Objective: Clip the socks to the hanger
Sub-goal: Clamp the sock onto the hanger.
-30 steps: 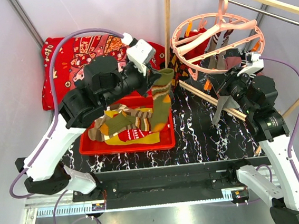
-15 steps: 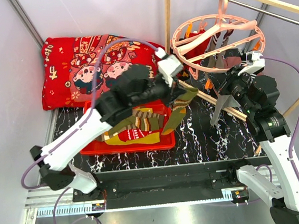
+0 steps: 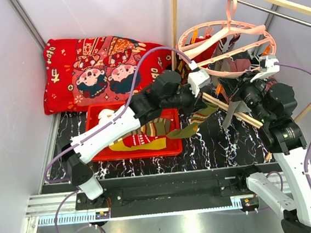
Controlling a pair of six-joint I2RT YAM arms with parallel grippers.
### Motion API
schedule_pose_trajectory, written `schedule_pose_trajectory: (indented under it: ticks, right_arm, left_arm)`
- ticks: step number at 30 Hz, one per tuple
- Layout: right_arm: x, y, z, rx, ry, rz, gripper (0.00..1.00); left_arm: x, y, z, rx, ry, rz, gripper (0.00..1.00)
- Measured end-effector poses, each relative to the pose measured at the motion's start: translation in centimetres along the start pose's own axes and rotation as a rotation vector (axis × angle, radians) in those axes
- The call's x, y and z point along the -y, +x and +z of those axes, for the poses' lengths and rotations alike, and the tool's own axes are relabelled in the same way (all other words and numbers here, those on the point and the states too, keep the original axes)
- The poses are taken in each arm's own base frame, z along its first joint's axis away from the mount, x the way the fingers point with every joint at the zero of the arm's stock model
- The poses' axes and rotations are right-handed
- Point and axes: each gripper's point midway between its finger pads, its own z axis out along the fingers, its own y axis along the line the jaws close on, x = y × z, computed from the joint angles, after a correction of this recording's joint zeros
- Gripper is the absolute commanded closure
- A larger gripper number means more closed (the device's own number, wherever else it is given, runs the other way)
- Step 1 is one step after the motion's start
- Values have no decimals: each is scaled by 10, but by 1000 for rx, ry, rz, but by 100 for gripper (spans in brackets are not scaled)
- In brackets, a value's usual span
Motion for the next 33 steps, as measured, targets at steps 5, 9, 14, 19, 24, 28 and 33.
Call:
schedule_pose_trajectory:
  ticks: [5, 9, 14, 19, 24, 28, 33]
  right_arm:
    - [-4, -2, -2, 4, -26, -28, 95]
    - [-8, -1, -1, 1, -50, -43, 95]
    - [-12, 0, 0, -7, -80, -56, 95]
    - [-16, 1, 2, -12, -109, -71, 95]
    - [-19, 2, 4, -17, -128, -86, 95]
    - [-21, 1, 4, -12, -142, -98, 95]
    - [-21, 1, 5, -13, -149, -109, 95]
  left_arm:
    - [0, -6, 3, 9, 19, 41, 100]
    - [-1, -20, -1, 38, 36, 72, 100]
    - [-3, -34, -4, 71, 58, 97, 100]
    - [-7, -38, -2, 77, 76, 106, 100]
    - [-10, -38, 1, 77, 89, 102, 100]
    - [-8, -43, -2, 87, 106, 106, 100]
    - [-7, -48, -5, 100, 117, 110, 100]
